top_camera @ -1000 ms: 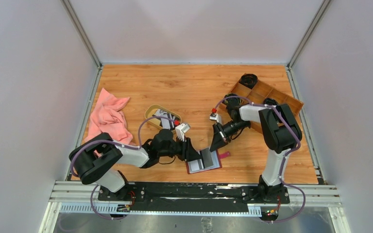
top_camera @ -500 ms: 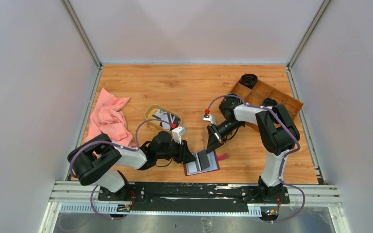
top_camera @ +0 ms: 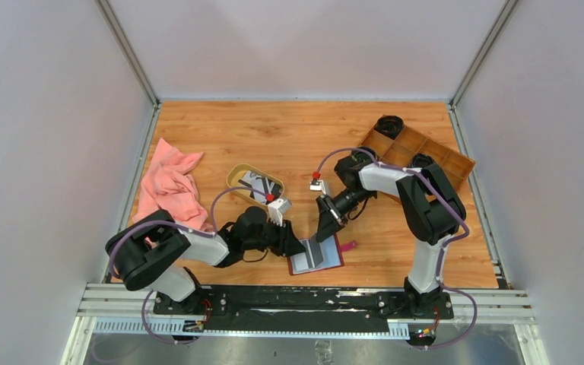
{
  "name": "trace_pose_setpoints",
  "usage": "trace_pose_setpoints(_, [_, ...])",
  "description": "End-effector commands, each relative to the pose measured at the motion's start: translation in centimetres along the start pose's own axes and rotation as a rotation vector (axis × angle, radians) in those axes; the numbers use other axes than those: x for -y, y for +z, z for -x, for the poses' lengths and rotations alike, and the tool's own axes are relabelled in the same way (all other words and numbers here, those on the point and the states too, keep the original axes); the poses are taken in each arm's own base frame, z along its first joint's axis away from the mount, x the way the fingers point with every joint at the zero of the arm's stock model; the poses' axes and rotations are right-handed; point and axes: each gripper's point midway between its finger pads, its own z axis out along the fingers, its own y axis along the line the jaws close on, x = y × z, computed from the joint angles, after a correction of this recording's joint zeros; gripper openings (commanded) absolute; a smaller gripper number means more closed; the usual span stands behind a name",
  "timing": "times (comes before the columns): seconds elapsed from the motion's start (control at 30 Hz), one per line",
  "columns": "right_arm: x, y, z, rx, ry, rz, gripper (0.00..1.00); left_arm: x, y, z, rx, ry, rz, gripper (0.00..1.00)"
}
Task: Put the credit cards into the card holder
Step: Turn over the card slot in the card holder.
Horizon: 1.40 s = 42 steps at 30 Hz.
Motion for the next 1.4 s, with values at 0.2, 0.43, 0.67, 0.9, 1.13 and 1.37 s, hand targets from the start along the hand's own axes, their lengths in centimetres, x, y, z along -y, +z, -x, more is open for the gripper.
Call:
trace_pose_setpoints(0.2, [-1.5,2.1,-1.2,-0.114,-0.024,0.029,0.39,-1.0,-1.7,0.4,0.049,0.005,0.038,0.28])
trace_pose_setpoints(0.43, [-2.6,3.3,-1.5,-0.181,-0.072,0.041,0.42,-0.5,-3.5,1.4,0.095,0.015,0.051,0.28])
trace_pose_setpoints(0.67, [-2.1,4.8,-1.7,-0.246,-0.066,0.031,0.46,-0.5,-6.0,2.4,0.142,0.054,0.102,0.28])
trace_pose_setpoints(0.9, [-3.2,5.4,-1.6,-0.281,-0.135,0.037,0.49,0.2,-8.1,3.3,0.201,0.082,0.111,0.3])
trace_pose_setpoints(1.13, [-4.2,2.8,-0.9,-0.271,-0.381,-0.096,0.5,0.1,-10.9,5.6,0.242,0.184,0.228,0.49])
trace_pose_setpoints(1.37, [-5.8,-5.0,3.7,-0.122,-0.789,-0.515,0.49,-0.4,-14.2,10.3,0.364,0.277,0.413,1.0])
